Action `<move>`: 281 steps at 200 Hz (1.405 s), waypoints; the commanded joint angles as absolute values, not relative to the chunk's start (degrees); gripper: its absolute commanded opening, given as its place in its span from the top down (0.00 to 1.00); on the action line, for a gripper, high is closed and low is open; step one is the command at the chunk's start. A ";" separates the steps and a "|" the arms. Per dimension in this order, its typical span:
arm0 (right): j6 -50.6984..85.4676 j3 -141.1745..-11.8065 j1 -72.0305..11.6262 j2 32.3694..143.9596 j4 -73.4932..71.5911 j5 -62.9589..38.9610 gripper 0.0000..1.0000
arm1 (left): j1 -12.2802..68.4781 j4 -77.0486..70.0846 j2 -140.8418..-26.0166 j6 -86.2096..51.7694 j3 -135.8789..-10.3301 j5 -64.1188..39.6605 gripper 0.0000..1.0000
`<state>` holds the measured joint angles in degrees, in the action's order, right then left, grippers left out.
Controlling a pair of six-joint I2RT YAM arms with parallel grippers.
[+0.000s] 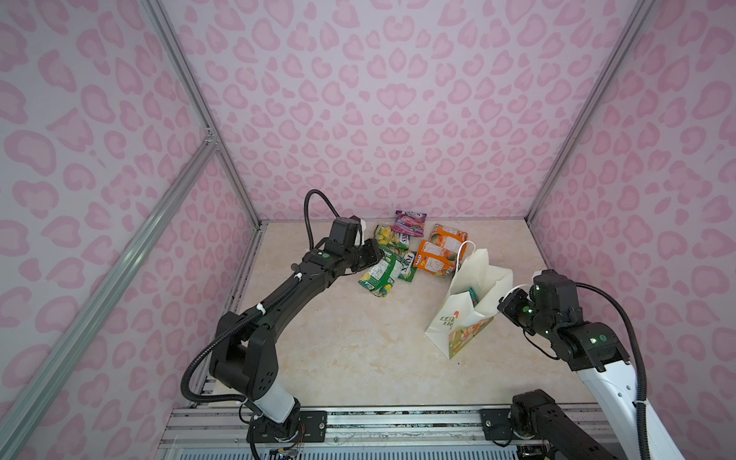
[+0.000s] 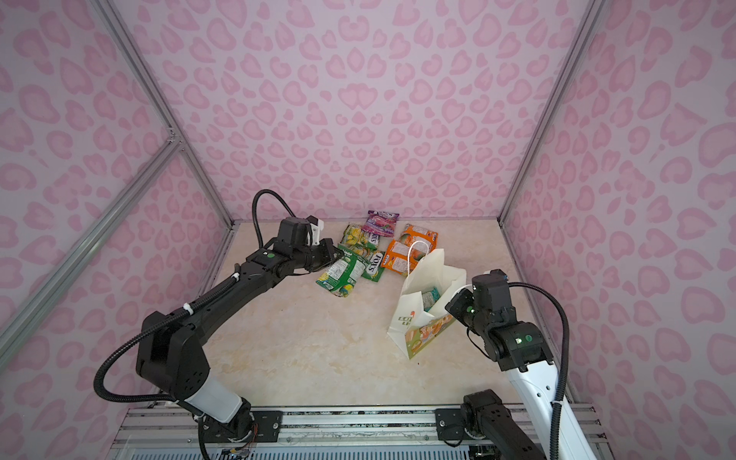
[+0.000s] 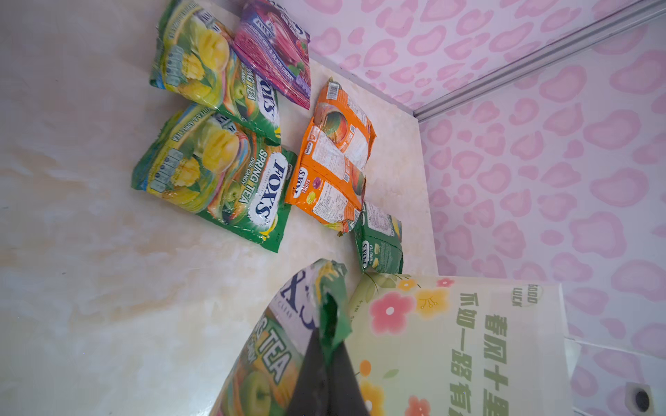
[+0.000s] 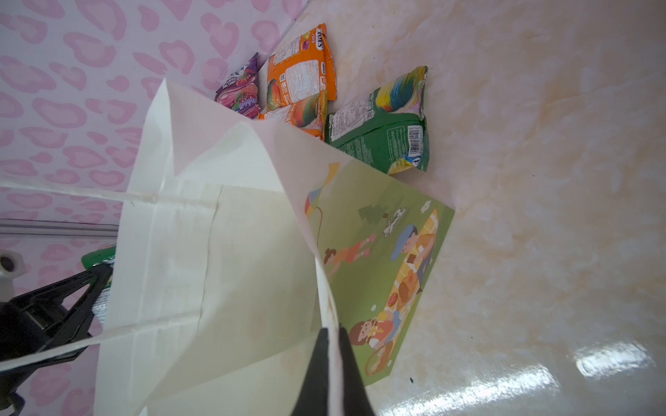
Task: Place the snacks into the paper bag
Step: Pick up the snack from the center of the table, then place the snack in the paper bag.
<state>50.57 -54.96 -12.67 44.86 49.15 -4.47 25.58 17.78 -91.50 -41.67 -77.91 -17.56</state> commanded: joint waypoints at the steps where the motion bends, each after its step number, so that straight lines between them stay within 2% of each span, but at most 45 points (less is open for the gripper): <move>1: 49.46 -55.07 -12.66 45.26 48.19 -3.60 1.00 | 24.97 24.25 -88.97 -36.74 -80.24 -11.46 0.96; 65: 48.69 -55.29 -12.50 45.61 49.35 -2.81 1.00 | 28.21 35.44 -85.04 -34.41 -96.57 -11.60 0.96; 113: 48.69 -55.45 -12.56 45.62 49.74 -2.59 1.00 | 36.32 39.30 -84.05 -32.72 -109.98 -8.59 0.96; 143: 48.47 -55.64 -12.57 45.62 49.85 -2.29 1.00 | 41.68 40.01 -87.71 -31.50 -119.62 -9.06 0.97; 200: 48.52 -56.10 -12.55 45.79 50.32 -2.37 1.00 | 49.80 42.05 -103.26 -30.96 -143.09 -12.83 0.97; 281: 48.69 -57.47 -12.57 45.00 51.40 -2.86 1.00 | 55.37 38.58 -113.51 -30.76 -145.80 -11.48 0.97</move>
<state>48.90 -56.38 -12.60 44.93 50.33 -3.46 54.89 42.28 -110.78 -31.27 -144.14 -11.94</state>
